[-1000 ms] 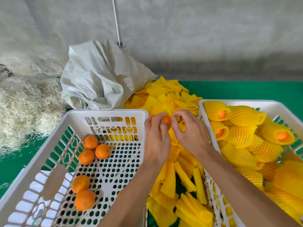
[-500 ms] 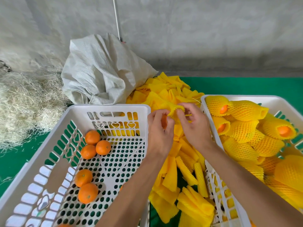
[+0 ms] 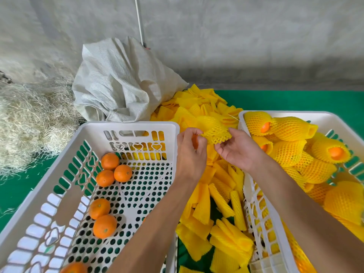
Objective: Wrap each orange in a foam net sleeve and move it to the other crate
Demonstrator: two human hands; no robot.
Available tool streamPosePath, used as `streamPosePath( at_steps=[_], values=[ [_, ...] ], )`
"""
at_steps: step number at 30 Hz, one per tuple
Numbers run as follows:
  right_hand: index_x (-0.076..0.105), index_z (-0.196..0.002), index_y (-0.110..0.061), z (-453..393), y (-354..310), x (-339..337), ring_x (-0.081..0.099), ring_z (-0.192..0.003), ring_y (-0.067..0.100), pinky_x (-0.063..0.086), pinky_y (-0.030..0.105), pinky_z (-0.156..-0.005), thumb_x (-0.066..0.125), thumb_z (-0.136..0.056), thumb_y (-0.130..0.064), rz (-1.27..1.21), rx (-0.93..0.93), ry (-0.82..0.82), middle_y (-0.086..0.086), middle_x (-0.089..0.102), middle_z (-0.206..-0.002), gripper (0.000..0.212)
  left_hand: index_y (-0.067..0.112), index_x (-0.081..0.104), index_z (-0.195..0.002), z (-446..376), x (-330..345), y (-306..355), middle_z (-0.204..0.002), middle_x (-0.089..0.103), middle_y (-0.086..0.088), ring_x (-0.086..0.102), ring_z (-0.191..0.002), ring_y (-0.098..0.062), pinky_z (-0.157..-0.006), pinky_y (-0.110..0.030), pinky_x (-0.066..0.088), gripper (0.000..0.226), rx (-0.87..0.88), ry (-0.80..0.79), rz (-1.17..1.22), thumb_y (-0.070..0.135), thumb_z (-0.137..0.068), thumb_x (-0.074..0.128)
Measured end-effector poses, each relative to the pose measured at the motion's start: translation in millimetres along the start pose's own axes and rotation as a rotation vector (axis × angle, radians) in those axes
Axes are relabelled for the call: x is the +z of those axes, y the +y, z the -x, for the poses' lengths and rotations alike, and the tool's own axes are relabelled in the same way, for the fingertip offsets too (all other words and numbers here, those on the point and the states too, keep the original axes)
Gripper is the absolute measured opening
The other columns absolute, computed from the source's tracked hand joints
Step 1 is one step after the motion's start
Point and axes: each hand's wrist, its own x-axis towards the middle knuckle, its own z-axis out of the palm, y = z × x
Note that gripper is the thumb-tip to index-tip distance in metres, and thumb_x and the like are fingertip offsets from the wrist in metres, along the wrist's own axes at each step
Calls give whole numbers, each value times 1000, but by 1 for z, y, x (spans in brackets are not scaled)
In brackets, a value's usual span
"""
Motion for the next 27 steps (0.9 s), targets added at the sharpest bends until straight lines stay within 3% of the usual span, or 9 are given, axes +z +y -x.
streamPosePath(
  at_steps=[3,8,10,12,15,18,21,24,27],
  values=[
    [45,-83,-13,3,-4,-1,38,-36,6,46,20,-41,51,-105,-15,-127,34,47,-2,37,-51,23,22,55,-100,-3,1,-1,-95,48,-14,43,-79,-27,-68,-57,44,12,-34,-13,28,29,-102,45],
    [54,-75,-21,1,10,-6,54,-58,14,52,35,-57,50,-100,-32,973,-490,198,3,53,-64,28,30,45,-83,0,2,2,-87,45,-4,45,-82,-24,-81,-64,56,22,-96,-42,-35,31,-104,37],
    [48,-66,-28,-1,18,-10,48,-58,10,45,35,-55,50,-101,-31,1097,-663,166,-5,47,-61,35,33,45,-82,1,2,5,-94,47,1,50,-89,-23,-86,-61,57,21,-132,-61,-35,37,-101,37],
    [46,-59,-33,-1,22,-11,39,-50,4,34,29,-50,54,-101,-33,1179,-776,137,-13,41,-53,43,36,45,-80,3,2,9,-99,50,-1,51,-85,-19,-82,-45,55,20,-134,-71,-46,50,-94,40],
    [49,-65,-26,1,24,-8,36,-51,3,31,24,-47,60,-101,-31,1112,-761,68,-13,41,-55,38,37,48,-84,5,2,7,-106,53,-1,51,-83,-1,-75,-17,43,30,-92,-43,-94,66,-92,48],
    [67,-87,-13,0,17,-7,66,-73,13,52,28,-66,61,-101,-26,836,-555,24,-2,69,-79,21,26,53,-99,3,1,5,-120,52,-7,54,-106,-18,-98,-44,51,34,-128,-59,-72,55,-108,37],
    [62,-130,-2,-2,10,-4,72,-107,26,62,34,-85,58,-103,-13,363,-286,-3,16,71,-123,30,26,45,-82,1,0,9,-103,53,-24,53,-86,-36,-86,-63,53,35,-95,-47,-87,40,-112,35],
    [57,-137,-4,0,7,0,76,-90,20,64,29,-72,56,-103,-14,170,-93,52,14,74,-113,35,26,45,-77,1,-1,9,-99,57,-30,59,-91,-46,-84,-58,54,37,-105,-60,-154,36,-112,38],
    [64,-128,-9,4,7,1,77,-76,19,63,28,-62,61,-100,-23,188,23,118,10,78,-95,31,-1,57,-91,0,-2,12,-86,53,-13,58,-83,-26,-79,-64,57,40,-249,-81,-23,30,-111,42]
  ],
)
